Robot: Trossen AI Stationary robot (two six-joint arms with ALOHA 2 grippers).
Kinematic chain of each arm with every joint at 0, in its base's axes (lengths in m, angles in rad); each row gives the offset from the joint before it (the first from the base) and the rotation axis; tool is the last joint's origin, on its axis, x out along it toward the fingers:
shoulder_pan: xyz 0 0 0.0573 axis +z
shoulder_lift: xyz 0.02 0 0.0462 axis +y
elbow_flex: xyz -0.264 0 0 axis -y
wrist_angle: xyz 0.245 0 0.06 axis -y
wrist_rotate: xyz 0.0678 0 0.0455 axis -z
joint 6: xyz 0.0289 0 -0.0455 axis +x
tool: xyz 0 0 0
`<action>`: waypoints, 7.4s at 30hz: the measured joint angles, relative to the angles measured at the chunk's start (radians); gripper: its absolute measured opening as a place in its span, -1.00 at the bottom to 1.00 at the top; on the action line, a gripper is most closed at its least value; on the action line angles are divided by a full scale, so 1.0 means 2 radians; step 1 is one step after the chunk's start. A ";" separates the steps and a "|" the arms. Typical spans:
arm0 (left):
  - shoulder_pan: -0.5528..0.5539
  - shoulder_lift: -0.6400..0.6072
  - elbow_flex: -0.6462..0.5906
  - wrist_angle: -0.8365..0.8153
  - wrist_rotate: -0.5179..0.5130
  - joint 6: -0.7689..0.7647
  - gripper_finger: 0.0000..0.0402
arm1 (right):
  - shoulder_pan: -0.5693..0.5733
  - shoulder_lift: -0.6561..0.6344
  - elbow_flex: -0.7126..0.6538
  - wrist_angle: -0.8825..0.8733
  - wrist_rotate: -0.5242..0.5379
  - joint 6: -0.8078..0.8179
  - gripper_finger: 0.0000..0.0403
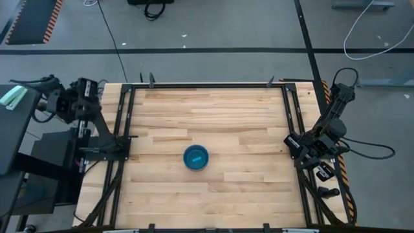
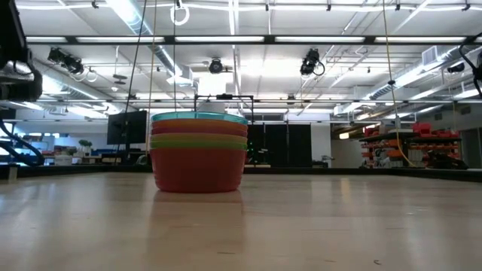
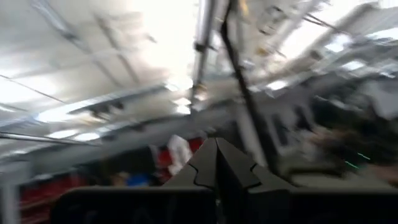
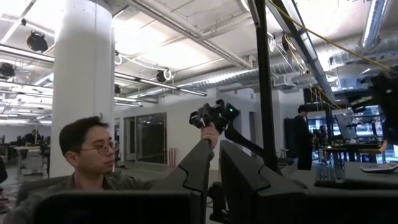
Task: Nest bowls inside each other
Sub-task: Return to Home Position
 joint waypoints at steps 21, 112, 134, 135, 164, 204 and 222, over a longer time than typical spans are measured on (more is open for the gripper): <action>-0.026 -0.035 0.017 -0.211 0.197 -0.197 -0.95 | 0.000 0.000 0.000 -0.018 0.000 0.003 -0.76; -0.029 -0.133 -0.302 -0.120 0.469 -0.437 -0.88 | 0.000 0.084 -0.112 0.111 -0.152 0.053 -0.76; -0.029 -0.133 -0.325 -0.089 0.469 -0.437 -0.88 | 0.000 0.212 -0.131 0.294 -0.157 0.043 -0.76; -0.029 -0.133 -0.325 -0.089 0.469 -0.437 -0.87 | 0.000 0.208 -0.141 0.304 -0.157 0.045 -0.76; -0.028 -0.133 -0.325 -0.136 0.450 -0.423 -0.82 | -0.001 0.073 -0.161 0.212 -0.163 0.054 -0.76; -0.028 -0.133 -0.325 -0.186 0.441 -0.398 -0.83 | -0.001 -0.224 -0.161 -0.078 -0.162 0.054 -0.76; -0.028 -0.133 -0.329 -0.183 0.441 -0.382 -0.82 | -0.002 -0.245 -0.161 -0.074 -0.162 0.059 -0.76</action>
